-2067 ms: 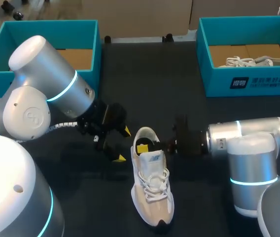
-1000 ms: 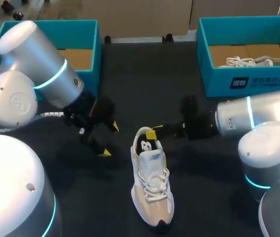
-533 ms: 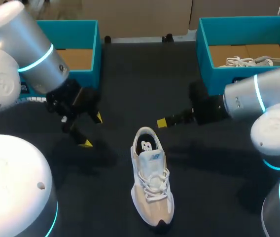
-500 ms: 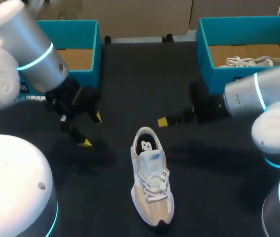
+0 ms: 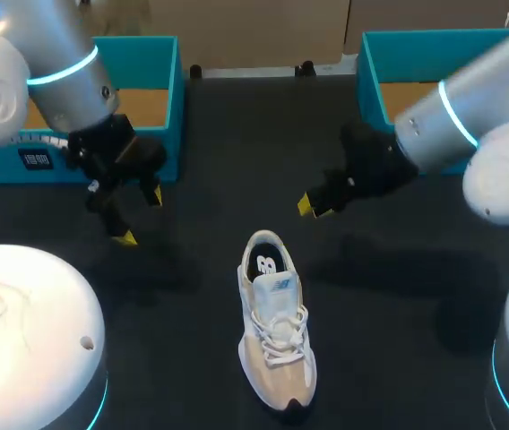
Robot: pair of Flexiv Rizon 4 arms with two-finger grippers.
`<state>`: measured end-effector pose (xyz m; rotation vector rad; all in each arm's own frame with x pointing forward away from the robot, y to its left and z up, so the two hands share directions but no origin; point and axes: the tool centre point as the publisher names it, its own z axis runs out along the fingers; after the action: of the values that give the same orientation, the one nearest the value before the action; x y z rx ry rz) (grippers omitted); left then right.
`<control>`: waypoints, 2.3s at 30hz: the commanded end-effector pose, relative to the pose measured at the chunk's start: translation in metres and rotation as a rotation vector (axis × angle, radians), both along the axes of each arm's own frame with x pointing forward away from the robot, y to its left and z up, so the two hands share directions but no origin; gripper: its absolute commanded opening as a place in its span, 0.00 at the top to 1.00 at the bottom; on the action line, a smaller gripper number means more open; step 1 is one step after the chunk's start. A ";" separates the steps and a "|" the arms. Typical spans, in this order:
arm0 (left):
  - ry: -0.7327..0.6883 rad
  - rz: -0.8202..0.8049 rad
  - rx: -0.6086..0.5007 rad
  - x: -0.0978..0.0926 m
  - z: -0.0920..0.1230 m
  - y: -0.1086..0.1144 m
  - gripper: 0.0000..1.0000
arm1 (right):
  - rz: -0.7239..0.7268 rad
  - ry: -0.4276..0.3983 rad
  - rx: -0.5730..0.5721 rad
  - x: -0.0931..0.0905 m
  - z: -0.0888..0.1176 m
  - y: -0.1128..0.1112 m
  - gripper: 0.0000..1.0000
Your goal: Take the shoe out of the shoebox, open the shoe tongue, remove and reinsert the insole, then place the shoe into the shoebox
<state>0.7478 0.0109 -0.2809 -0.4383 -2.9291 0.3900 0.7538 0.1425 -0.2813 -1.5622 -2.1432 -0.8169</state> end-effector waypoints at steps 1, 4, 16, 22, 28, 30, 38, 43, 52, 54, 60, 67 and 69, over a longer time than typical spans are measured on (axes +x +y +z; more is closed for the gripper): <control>0.019 -0.006 0.009 0.005 0.004 -0.001 0.00 | -0.016 0.266 -0.476 0.001 0.010 -0.004 1.00; 0.019 -0.006 0.009 0.005 0.004 -0.001 0.00 | -0.116 0.247 -0.521 -0.004 0.016 -0.009 1.00; 0.019 -0.006 0.009 0.005 0.004 -0.001 0.00 | -0.241 0.139 -0.495 -0.016 0.026 -0.004 1.00; 0.005 -0.084 -0.013 0.018 0.008 0.009 0.00 | -0.249 0.125 -0.499 -0.016 0.025 0.004 1.00; -0.010 -0.252 -0.034 0.057 0.017 0.036 0.00 | -0.280 0.067 -0.491 -0.020 0.020 0.039 1.00; -0.008 -0.297 -0.043 0.067 0.021 0.044 0.00 | -0.298 0.055 -0.488 -0.024 0.016 0.047 1.00; -0.037 -0.407 -0.012 0.084 0.025 0.056 0.00 | -0.322 0.161 -0.604 -0.030 -0.006 0.069 1.00; -0.037 -0.407 -0.012 0.084 0.025 0.056 0.00 | -0.322 0.161 -0.604 -0.030 -0.006 0.069 1.00; -0.069 -0.448 -0.032 0.095 0.028 0.067 0.00 | -0.315 0.135 -0.614 -0.031 -0.018 0.079 1.00; -0.070 -0.455 -0.042 0.100 0.029 0.071 0.00 | -0.319 0.125 -0.634 -0.034 -0.021 0.083 1.00; -0.021 -0.417 -0.072 0.129 0.026 0.079 0.00 | -0.346 0.144 -0.670 -0.043 -0.027 0.085 1.00; -0.021 -0.417 -0.072 0.129 0.026 0.079 0.00 | -0.363 0.159 -0.763 -0.045 -0.042 0.091 1.00; -0.021 -0.417 -0.072 0.129 0.026 0.079 0.00 | -0.357 0.163 -0.799 -0.045 -0.050 0.092 1.00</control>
<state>0.8748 0.0905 -0.2556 -1.0417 -2.7496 0.4337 0.7048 0.2204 -0.3200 -2.3129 -2.1891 0.0596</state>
